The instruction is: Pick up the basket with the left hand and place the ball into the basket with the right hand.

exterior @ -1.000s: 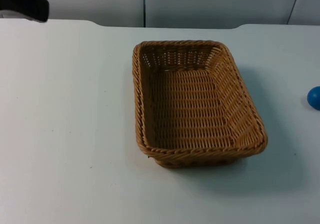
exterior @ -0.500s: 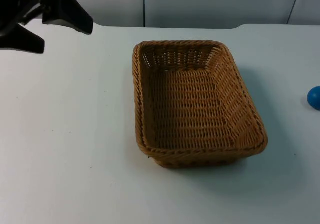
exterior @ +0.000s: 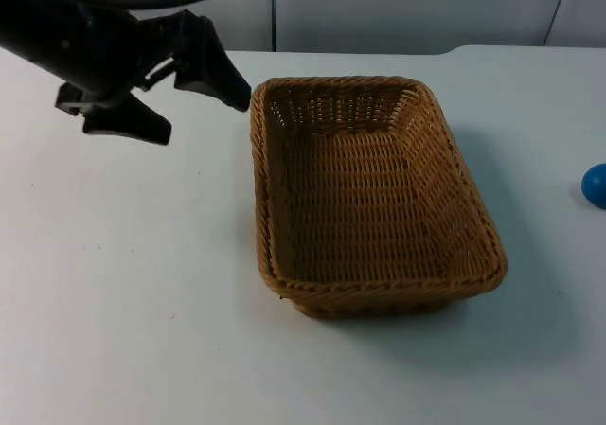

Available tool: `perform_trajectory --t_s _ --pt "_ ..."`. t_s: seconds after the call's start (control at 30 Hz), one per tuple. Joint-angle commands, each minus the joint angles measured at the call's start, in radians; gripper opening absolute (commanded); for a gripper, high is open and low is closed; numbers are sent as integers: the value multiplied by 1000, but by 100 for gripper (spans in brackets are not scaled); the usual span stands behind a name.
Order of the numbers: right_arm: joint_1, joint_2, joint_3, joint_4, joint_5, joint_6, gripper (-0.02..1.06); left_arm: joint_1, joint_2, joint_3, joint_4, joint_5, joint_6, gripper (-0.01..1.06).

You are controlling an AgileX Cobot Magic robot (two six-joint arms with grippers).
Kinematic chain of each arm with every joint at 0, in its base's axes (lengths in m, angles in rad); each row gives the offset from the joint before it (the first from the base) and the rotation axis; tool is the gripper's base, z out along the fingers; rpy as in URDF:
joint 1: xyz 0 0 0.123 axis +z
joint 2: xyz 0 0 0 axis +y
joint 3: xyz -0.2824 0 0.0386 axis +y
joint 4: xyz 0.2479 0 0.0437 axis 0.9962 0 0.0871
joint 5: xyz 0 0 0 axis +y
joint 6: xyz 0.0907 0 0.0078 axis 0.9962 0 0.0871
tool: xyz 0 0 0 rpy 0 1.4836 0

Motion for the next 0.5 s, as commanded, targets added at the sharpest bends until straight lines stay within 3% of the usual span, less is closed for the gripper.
perform_trajectory --t_s 0.0,0.17,0.47 --pt "-7 -3 5 -3 -9 -3 104 -22 27 -24 -8 4 -20 99" --pt "-7 -3 5 -3 -9 -3 104 -95 113 -85 -5 -30 -67 99" --pt "-7 -3 5 -3 -9 -3 104 -134 185 -150 26 -49 -154 99"
